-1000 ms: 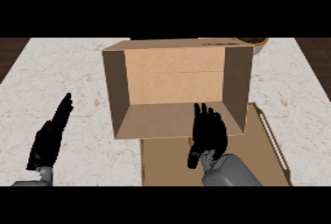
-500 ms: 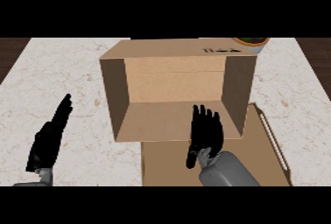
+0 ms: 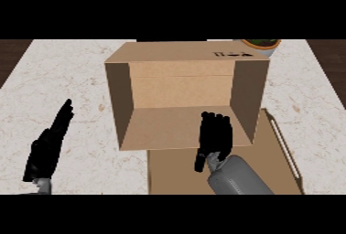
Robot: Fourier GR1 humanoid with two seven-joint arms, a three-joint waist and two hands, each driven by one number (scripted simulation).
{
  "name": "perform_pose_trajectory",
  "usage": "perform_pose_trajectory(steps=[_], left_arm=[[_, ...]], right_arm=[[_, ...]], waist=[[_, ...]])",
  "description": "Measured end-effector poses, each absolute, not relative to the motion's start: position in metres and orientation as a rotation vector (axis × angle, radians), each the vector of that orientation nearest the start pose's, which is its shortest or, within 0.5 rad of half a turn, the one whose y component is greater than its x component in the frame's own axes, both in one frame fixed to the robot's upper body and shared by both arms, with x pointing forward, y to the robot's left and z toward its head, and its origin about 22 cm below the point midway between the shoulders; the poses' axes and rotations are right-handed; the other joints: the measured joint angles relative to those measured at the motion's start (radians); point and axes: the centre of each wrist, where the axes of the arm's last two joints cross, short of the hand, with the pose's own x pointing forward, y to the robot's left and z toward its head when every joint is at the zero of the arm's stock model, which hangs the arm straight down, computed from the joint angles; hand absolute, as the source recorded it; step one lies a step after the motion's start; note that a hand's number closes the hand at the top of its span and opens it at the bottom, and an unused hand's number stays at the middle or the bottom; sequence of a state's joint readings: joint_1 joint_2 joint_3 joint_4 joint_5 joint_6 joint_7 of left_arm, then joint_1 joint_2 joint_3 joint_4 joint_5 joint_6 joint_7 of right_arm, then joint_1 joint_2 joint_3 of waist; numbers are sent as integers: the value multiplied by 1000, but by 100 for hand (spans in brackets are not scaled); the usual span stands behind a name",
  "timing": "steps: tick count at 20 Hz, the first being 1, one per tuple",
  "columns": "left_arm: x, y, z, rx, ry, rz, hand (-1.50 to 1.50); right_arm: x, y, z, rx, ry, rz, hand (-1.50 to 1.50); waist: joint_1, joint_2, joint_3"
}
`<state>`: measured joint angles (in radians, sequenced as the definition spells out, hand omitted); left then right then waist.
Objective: Pick the croissant from the tray and place it in the cardboard box
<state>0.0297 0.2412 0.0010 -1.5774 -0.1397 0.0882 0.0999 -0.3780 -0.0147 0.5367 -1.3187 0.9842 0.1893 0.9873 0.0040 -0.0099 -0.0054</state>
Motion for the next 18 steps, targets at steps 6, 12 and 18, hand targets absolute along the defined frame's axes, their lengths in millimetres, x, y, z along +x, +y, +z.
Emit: perform_pose_trajectory(steps=[6,12,18], left_arm=[[239,288,10,381,-1448,-204,0],[241,285,10,372,-1449,-215,0],[240,286,10,377,-1456,-206,0]], right_arm=[[289,-94,34,-1111,-931,1146,150],[311,-131,102,-1433,-1467,1379,150],[324,-192,155,-1623,-1934,1483,150]], waist=[[1,4,4],[17,0,8],[9,12,10]])
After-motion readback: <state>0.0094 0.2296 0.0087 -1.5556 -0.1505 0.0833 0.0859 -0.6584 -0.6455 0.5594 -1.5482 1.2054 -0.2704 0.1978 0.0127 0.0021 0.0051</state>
